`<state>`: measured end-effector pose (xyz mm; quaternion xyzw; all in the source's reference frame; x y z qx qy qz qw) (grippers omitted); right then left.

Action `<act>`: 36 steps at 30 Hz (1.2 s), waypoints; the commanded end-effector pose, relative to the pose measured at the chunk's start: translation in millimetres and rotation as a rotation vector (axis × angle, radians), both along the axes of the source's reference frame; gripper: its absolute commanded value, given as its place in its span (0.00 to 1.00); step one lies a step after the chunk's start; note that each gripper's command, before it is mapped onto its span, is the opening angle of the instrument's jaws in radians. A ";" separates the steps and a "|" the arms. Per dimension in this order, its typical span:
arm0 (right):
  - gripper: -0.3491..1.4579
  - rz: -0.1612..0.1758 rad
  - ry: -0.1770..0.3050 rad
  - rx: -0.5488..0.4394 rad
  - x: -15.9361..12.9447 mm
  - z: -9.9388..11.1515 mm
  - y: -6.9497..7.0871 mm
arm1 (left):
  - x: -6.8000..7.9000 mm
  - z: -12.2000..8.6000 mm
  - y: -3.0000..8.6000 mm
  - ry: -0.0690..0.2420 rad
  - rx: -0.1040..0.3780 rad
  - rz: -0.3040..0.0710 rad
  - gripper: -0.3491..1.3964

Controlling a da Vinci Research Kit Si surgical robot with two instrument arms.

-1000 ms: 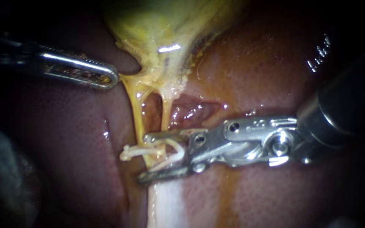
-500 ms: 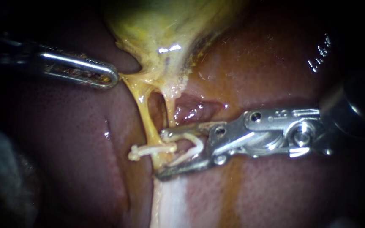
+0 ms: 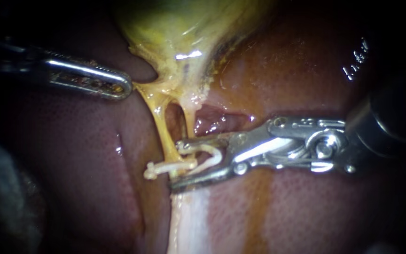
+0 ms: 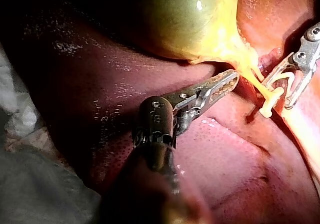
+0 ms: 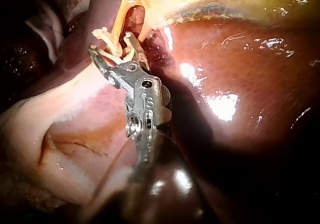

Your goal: Clipping second clip left tube

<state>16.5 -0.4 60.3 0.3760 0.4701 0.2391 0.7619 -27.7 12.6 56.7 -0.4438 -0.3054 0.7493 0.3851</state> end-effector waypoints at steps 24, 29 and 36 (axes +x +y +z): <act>0.46 0.087 0.038 0.107 4.0 0.4 -0.3 | -0.3 0.1 0.0 0.001 -0.001 -0.002 0.00; 0.46 0.088 0.048 0.117 4.5 -0.1 -0.6 | -0.4 0.1 0.0 0.002 -0.001 -0.002 0.00; 0.46 0.044 0.113 0.150 4.6 -2.2 -1.3 | -0.3 0.1 0.0 0.002 -0.001 -0.002 0.00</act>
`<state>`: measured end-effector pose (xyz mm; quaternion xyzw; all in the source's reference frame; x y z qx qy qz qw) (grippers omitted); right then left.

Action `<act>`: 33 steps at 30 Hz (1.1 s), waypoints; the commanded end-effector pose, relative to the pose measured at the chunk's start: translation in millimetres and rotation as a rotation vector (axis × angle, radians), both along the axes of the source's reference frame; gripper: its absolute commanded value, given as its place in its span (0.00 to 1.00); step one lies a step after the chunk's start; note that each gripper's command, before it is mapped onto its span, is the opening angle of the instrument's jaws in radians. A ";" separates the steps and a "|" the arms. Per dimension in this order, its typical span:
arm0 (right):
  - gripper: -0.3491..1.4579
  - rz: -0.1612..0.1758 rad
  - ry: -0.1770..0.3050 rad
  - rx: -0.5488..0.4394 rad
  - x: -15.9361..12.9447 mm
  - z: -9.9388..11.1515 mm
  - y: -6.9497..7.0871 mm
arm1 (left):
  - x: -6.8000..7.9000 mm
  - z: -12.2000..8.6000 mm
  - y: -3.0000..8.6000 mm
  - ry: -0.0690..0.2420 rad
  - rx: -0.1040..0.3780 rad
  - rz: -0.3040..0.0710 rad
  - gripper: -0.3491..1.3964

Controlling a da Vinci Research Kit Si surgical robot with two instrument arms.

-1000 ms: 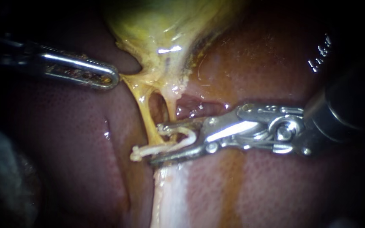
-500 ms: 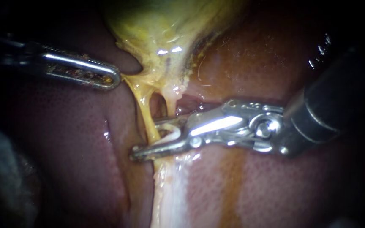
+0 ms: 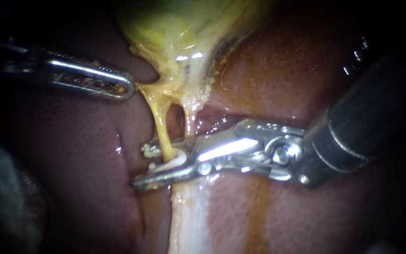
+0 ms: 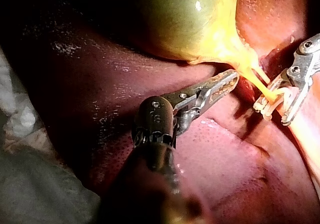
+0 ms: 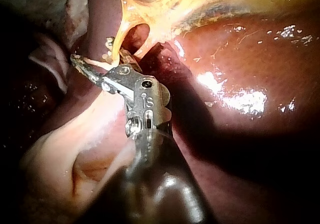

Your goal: Clipping second clip left tube

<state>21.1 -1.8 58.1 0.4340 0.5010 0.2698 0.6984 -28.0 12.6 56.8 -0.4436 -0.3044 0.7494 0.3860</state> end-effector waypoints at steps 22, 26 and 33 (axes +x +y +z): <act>0.33 -0.053 0.068 0.018 -0.2 -3.4 -0.1 | 0.1 0.0 0.0 0.000 0.000 0.000 0.00; 0.26 -0.053 0.072 0.019 -0.5 -3.3 0.0 | 0.1 0.0 0.0 0.000 0.000 0.000 0.00; 0.10 -0.039 0.054 0.049 -0.9 -2.9 0.3 | 0.1 0.1 0.0 0.000 0.000 0.001 0.00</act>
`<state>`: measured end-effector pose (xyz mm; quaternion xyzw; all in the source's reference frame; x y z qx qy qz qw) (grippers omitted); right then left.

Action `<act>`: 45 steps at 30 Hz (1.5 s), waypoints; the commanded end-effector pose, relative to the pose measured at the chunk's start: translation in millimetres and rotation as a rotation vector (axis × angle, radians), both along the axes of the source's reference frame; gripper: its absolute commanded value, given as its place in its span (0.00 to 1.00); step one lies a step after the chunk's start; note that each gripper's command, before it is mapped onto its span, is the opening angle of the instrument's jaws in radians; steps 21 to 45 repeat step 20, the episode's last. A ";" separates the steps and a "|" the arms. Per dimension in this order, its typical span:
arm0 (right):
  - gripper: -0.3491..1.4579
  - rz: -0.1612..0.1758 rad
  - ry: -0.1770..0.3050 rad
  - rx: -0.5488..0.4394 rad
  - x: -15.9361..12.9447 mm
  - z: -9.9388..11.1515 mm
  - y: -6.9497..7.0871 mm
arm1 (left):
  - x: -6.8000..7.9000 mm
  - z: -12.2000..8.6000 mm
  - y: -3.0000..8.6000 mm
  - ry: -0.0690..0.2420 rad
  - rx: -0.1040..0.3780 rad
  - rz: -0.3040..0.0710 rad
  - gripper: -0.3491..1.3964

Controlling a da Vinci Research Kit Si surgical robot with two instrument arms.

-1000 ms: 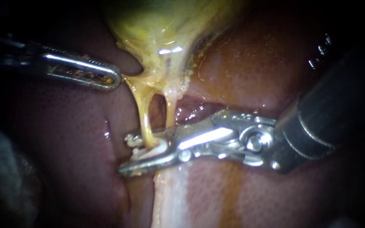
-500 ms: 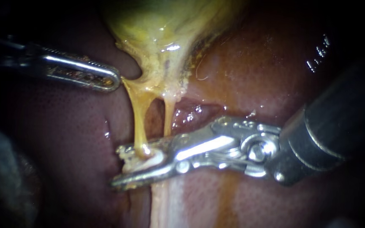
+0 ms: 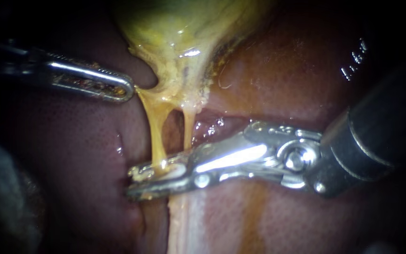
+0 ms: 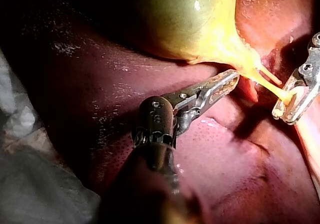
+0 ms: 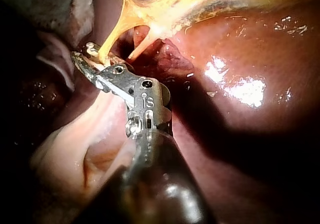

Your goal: Clipping second clip left tube

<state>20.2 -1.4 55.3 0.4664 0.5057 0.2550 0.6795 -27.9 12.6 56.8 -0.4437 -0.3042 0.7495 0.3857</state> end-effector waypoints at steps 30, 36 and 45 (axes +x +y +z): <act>0.00 -0.019 -0.048 0.139 -1.0 0.3 0.2 | 0.0 0.2 0.0 -0.001 0.000 0.001 0.00; 0.00 -0.019 -0.048 0.139 -1.0 0.3 0.2 | 0.0 0.2 0.0 -0.001 0.000 0.001 0.00; 0.00 -0.019 -0.048 0.139 -1.0 0.3 0.2 | 0.0 0.2 0.0 -0.001 0.000 0.001 0.00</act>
